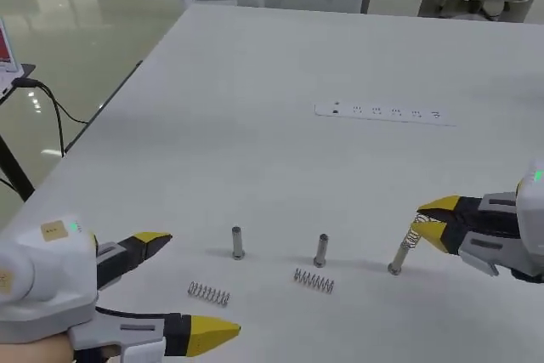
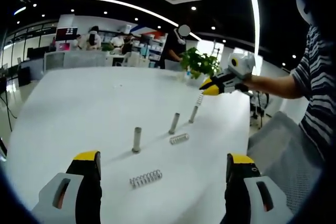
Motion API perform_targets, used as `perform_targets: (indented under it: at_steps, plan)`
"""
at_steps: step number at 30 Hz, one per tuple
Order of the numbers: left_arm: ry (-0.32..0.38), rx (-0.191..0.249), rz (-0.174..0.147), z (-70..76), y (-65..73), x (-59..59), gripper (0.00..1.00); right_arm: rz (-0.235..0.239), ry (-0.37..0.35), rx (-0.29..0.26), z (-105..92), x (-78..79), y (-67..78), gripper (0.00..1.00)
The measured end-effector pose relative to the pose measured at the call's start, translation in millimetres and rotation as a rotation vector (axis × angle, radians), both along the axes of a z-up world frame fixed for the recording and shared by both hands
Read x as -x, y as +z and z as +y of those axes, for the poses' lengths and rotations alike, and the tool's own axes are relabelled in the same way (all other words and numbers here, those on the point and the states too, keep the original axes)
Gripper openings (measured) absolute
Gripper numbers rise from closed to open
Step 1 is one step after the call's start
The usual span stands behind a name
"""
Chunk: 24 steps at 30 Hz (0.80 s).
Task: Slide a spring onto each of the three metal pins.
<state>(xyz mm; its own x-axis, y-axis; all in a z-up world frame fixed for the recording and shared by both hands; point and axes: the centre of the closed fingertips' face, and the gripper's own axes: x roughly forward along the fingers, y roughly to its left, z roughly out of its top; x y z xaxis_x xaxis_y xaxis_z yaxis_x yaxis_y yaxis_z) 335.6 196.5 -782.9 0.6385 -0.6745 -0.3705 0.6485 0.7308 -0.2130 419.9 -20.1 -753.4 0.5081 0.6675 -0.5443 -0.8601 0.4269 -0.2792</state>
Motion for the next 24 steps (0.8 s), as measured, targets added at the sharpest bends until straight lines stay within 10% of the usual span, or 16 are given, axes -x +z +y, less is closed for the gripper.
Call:
perform_targets:
  at_steps: [24]
  plan:
    - [0.005,0.003,0.003,-1.0,1.5,1.4,0.96,0.008,0.006,0.001,3.7,1.2,-1.8,0.07]
